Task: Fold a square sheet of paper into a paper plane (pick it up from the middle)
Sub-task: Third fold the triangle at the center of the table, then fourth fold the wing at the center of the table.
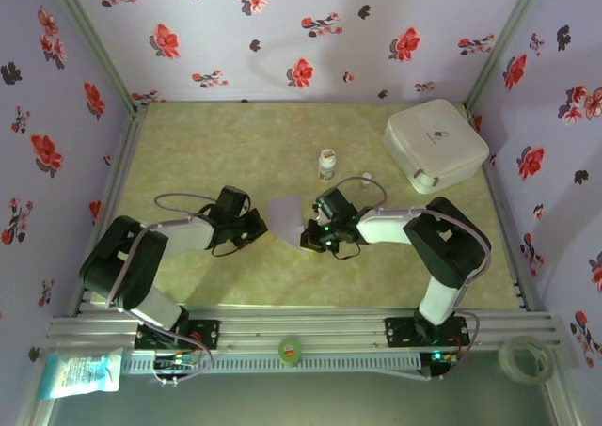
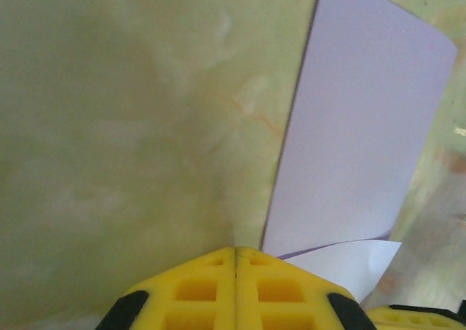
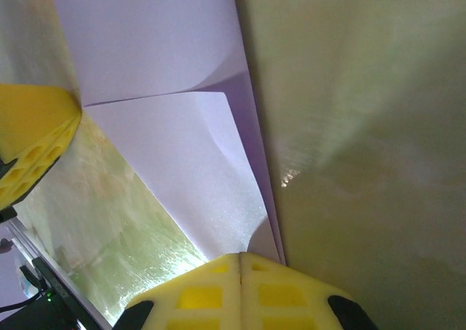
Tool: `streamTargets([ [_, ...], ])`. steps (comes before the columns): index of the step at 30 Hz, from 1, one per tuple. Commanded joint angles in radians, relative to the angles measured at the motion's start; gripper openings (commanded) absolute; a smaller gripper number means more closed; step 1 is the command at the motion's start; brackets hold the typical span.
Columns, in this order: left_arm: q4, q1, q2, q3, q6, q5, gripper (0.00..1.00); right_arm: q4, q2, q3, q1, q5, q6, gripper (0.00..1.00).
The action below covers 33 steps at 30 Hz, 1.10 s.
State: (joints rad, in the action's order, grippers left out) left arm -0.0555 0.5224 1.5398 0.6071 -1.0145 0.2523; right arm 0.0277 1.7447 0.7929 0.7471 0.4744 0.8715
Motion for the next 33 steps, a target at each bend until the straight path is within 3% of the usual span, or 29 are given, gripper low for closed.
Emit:
streamTargets([
  [1,0.112,-0.010,-0.068,-0.010,0.044,-0.067,0.02,-0.088,-0.021,-0.016,0.009,-0.015,-0.062,0.05],
  [5,0.104,-0.009,-0.149,-0.050,0.040,-0.072,0.08,-0.134,-0.100,0.024,0.009,-0.006,-0.174,0.11],
  [8,0.108,-0.010,-0.197,-0.066,0.046,-0.076,0.15,-0.234,-0.158,0.062,-0.002,-0.104,-0.248,0.19],
  [11,0.106,-0.009,-0.219,-0.069,0.054,-0.075,0.23,-0.280,-0.170,0.082,-0.033,-0.191,-0.261,0.24],
  [16,0.060,-0.022,-0.195,-0.065,0.047,-0.043,0.34,-0.257,-0.119,0.126,-0.043,-0.157,-0.239,0.30],
  [23,-0.071,-0.044,-0.128,-0.058,0.006,0.069,0.36,-0.219,-0.030,0.161,-0.043,-0.131,-0.201,0.29],
  [33,-0.056,-0.055,-0.073,-0.030,0.022,0.094,0.37,-0.177,0.027,0.181,-0.043,-0.103,-0.194,0.22],
])
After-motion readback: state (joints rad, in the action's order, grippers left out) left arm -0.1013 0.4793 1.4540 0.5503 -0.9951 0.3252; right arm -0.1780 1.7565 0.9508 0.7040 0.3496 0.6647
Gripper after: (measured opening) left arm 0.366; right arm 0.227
